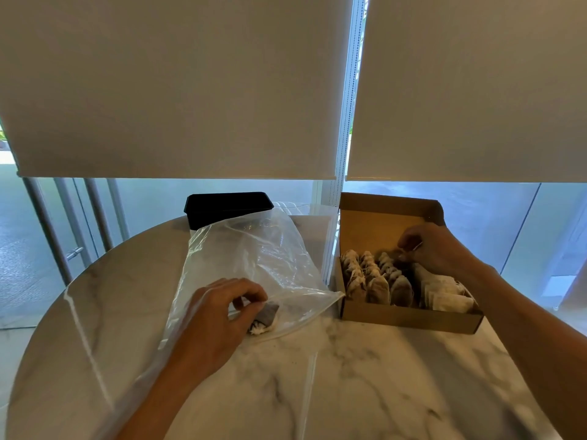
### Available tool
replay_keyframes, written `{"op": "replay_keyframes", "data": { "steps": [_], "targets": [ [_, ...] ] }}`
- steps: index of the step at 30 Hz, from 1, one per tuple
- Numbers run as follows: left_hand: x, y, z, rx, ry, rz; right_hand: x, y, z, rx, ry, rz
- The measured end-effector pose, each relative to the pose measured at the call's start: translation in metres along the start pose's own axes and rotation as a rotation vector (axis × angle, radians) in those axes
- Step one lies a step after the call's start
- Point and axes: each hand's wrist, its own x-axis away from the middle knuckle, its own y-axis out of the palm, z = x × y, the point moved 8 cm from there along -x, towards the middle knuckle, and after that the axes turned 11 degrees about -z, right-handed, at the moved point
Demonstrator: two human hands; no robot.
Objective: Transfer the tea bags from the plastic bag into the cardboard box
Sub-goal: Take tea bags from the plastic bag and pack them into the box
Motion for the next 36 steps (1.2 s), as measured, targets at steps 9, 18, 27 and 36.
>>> {"op": "replay_keyframes", "data": {
  "steps": [9, 18, 27, 36],
  "targets": [
    [0.003, 0.001, -0.008, -0.068, 0.027, -0.026, 0.028, -0.024, -0.020, -0.119, -0.049, 0.090],
    [0.036, -0.022, -0.038, -0.130, -0.130, 0.097, 0.095, 0.038, -0.139, -0.292, -0.383, -0.119],
    [0.045, -0.022, -0.047, -0.144, -0.162, 0.079, 0.096, 0.093, -0.174, -0.024, -0.439, -0.149],
    [0.044, -0.021, -0.046, -0.032, -0.174, 0.058, 0.129, 0.106, -0.229, 0.413, -0.742, 0.223]
  ]
}}
